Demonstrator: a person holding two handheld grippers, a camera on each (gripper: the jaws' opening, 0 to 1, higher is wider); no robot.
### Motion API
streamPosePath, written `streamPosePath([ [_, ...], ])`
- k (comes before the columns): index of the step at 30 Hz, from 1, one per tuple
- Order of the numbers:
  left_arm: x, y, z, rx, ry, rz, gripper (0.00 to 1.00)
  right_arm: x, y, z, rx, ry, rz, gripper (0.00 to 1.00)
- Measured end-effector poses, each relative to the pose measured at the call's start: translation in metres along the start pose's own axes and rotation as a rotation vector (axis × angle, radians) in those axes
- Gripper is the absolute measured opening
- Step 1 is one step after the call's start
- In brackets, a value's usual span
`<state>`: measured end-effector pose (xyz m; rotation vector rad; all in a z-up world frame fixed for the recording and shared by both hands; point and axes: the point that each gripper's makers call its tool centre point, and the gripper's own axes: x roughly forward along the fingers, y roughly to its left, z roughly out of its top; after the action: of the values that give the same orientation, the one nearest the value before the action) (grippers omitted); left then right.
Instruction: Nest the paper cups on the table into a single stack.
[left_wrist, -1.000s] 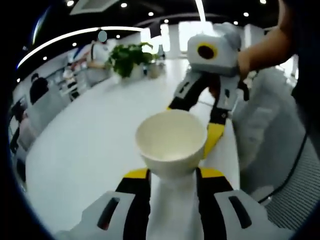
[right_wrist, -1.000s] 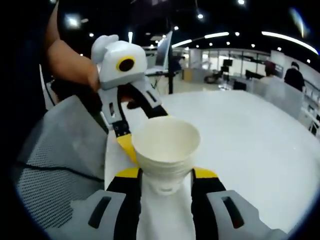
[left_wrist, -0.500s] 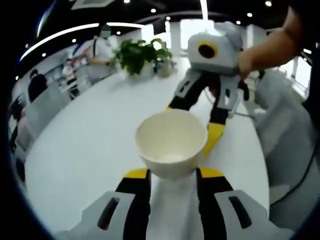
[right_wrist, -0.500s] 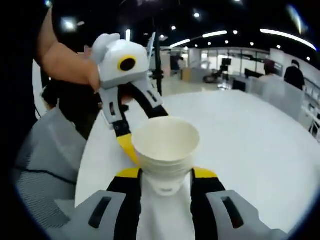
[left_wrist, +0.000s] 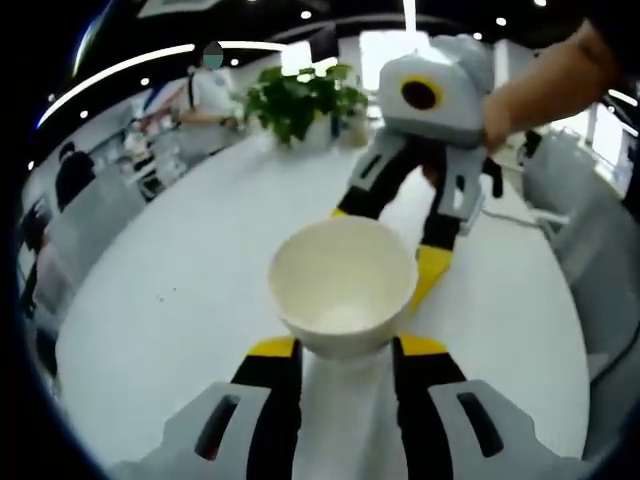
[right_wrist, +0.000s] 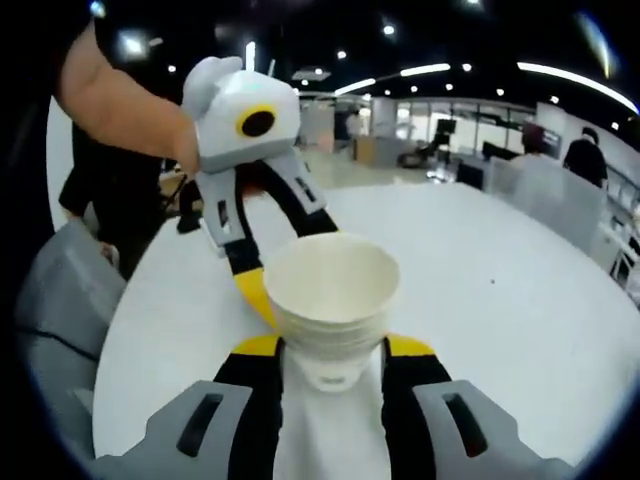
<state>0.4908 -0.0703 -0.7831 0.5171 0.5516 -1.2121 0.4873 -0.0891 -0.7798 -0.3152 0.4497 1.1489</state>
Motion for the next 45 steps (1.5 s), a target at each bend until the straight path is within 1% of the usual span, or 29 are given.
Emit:
streamPosePath([
  [2,0.001,0.009,0.004,-0.004,-0.007,0.002,0.34,0.001,-0.009,0.003,0.009,-0.007,-0.006,0.35],
  [4,0.006,0.014,0.003,-0.009,-0.010,-0.001,0.33,0.003,-0.015,0.002,0.020,-0.009,-0.007,0.35],
  [9,0.017,0.014,-0.008,-0.018,0.001,-0.012,0.33,0.012,-0.017,-0.013,0.034,0.030,0.000,0.35],
  [10,0.017,0.015,-0.004,-0.024,-0.028,-0.011,0.33,0.012,-0.019,-0.013,0.039,0.023,-0.009,0.36],
  [11,0.017,0.017,-0.004,-0.056,-0.036,-0.017,0.33,0.013,-0.020,-0.014,0.046,0.023,-0.012,0.36],
  [15,0.017,0.016,-0.004,-0.053,-0.041,-0.015,0.34,0.012,-0.019,-0.014,0.057,0.032,-0.009,0.37],
  [16,0.017,0.015,-0.005,-0.056,-0.042,-0.009,0.34,0.012,-0.019,-0.015,0.057,0.035,-0.008,0.40],
  [17,0.016,0.015,-0.006,-0.054,-0.038,-0.003,0.34,0.012,-0.019,-0.017,0.060,0.051,-0.012,0.47],
  [18,0.015,0.015,-0.008,-0.054,-0.034,0.002,0.38,0.012,-0.019,-0.018,0.063,0.049,-0.017,0.58],
  [19,0.013,0.022,-0.015,-0.059,-0.014,0.055,0.45,0.010,-0.020,-0.019,0.079,0.048,-0.034,0.70],
  [20,0.011,0.026,-0.020,-0.080,-0.010,0.091,0.56,0.008,-0.022,-0.021,0.094,0.050,-0.054,0.75],
  [21,0.009,0.028,-0.023,-0.103,-0.009,0.109,0.65,0.006,-0.023,-0.022,0.100,0.051,-0.068,0.79],
  [22,0.004,0.031,-0.028,-0.155,-0.017,0.148,0.77,0.000,-0.026,-0.024,0.118,0.057,-0.103,0.87],
  [23,0.001,0.034,-0.029,-0.175,-0.028,0.172,0.90,-0.005,-0.030,-0.025,0.123,0.054,-0.137,0.95],
  [24,-0.006,0.036,-0.030,-0.198,-0.052,0.202,0.96,-0.010,-0.032,-0.018,0.116,0.011,-0.169,1.00],
  [25,-0.011,0.035,-0.029,-0.209,-0.070,0.217,0.98,-0.016,-0.031,-0.014,0.106,-0.008,-0.175,0.98],
  [26,-0.020,0.032,-0.029,-0.215,-0.097,0.235,0.98,-0.025,-0.031,-0.011,0.134,-0.026,-0.207,1.00],
  [27,-0.026,0.031,-0.028,-0.217,-0.117,0.257,0.98,-0.031,-0.029,-0.014,0.145,-0.011,-0.217,1.00],
  [28,-0.034,0.025,-0.031,-0.236,-0.131,0.268,0.98,-0.038,-0.030,-0.010,0.127,-0.040,-0.247,1.00],
  [30,-0.044,0.017,-0.035,-0.255,-0.141,0.282,0.98,-0.052,-0.024,-0.006,0.130,-0.056,-0.260,1.00],
  [31,-0.053,0.013,-0.037,-0.261,-0.153,0.301,0.98,-0.057,-0.023,-0.005,0.135,-0.063,-0.274,1.00],
  [32,-0.058,0.008,-0.039,-0.261,-0.154,0.309,0.98,-0.067,-0.022,-0.002,0.153,-0.087,-0.313,1.00],
  [34,-0.073,-0.002,-0.040,-0.277,-0.171,0.342,0.98,-0.079,-0.017,0.002,0.145,-0.127,-0.346,1.00],
  [35,-0.082,-0.009,-0.042,-0.299,-0.188,0.372,0.98,-0.085,-0.009,-0.002,0.154,-0.119,-0.346,1.00],
  [36,-0.086,-0.015,-0.043,-0.298,-0.193,0.374,0.98,-0.088,-0.005,-0.005,0.164,-0.118,-0.350,1.00],
  [37,-0.094,-0.024,-0.045,-0.298,-0.203,0.387,0.98,-0.095,0.003,-0.008,0.167,-0.125,-0.360,1.00],
  [39,-0.104,-0.035,-0.048,-0.286,-0.220,0.413,0.98,-0.105,0.017,-0.009,0.172,-0.145,-0.372,1.00],
  [40,-0.109,-0.041,-0.049,-0.290,-0.226,0.419,0.98,-0.106,0.020,-0.011,0.176,-0.146,-0.373,1.00],
  [45,-0.135,-0.071,-0.059,-0.349,-0.261,0.452,0.98,-0.122,0.052,-0.014,0.182,-0.163,-0.403,1.00],
])
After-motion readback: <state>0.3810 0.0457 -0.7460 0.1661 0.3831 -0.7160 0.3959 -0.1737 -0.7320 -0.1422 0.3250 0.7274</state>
